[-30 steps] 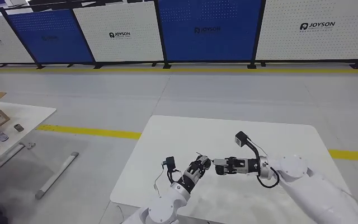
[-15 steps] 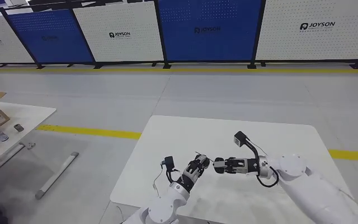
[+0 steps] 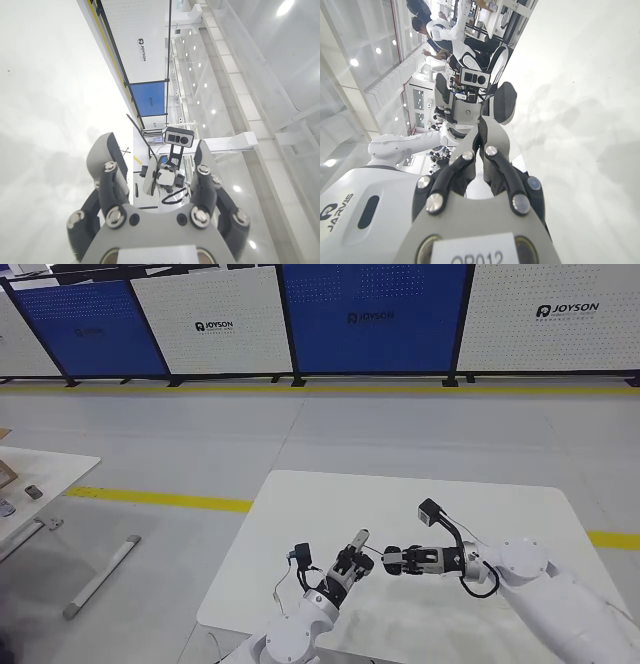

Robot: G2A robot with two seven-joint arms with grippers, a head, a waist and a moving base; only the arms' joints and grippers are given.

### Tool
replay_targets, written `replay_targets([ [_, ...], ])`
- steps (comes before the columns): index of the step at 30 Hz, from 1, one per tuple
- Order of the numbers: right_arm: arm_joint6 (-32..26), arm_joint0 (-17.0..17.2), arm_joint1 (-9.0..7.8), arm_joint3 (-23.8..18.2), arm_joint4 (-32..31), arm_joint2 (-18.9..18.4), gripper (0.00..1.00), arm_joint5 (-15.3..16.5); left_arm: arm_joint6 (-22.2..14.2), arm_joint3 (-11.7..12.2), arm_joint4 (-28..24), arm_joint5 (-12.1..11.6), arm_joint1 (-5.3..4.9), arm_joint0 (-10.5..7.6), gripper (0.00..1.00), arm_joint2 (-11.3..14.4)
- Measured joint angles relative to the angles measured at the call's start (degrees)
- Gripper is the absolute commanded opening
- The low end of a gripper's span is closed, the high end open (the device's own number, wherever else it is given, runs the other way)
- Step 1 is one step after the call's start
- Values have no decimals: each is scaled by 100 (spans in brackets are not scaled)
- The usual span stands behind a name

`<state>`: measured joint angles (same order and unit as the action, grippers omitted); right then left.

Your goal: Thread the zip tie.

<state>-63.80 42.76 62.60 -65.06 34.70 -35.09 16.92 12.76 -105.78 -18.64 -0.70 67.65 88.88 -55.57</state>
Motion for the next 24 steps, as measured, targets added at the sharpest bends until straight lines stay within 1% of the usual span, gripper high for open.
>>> replay_targets([
  [3,13,59,-6,-86,-15,-46,0,32,0,0,0,0,0,0,100,0],
  [7,-487,76,-31,-73,148,-215,0,133,0,0,0,0,0,0,100,0],
  [11,-978,-81,24,105,235,-214,0,-183,0,0,0,0,0,0,100,0],
  [13,-1148,-128,49,156,276,-190,0,-251,0,0,0,0,0,0,100,0],
  [20,-1139,-127,49,156,278,-189,0,-248,-11,6,4,-7,2,-2,100,2],
  [22,-1140,-127,49,156,278,-189,0,-247,-122,34,50,-27,4,-2,100,27],
  [24,-1140,-127,49,156,278,-189,0,-247,-351,48,85,-113,-2,35,100,33],
])
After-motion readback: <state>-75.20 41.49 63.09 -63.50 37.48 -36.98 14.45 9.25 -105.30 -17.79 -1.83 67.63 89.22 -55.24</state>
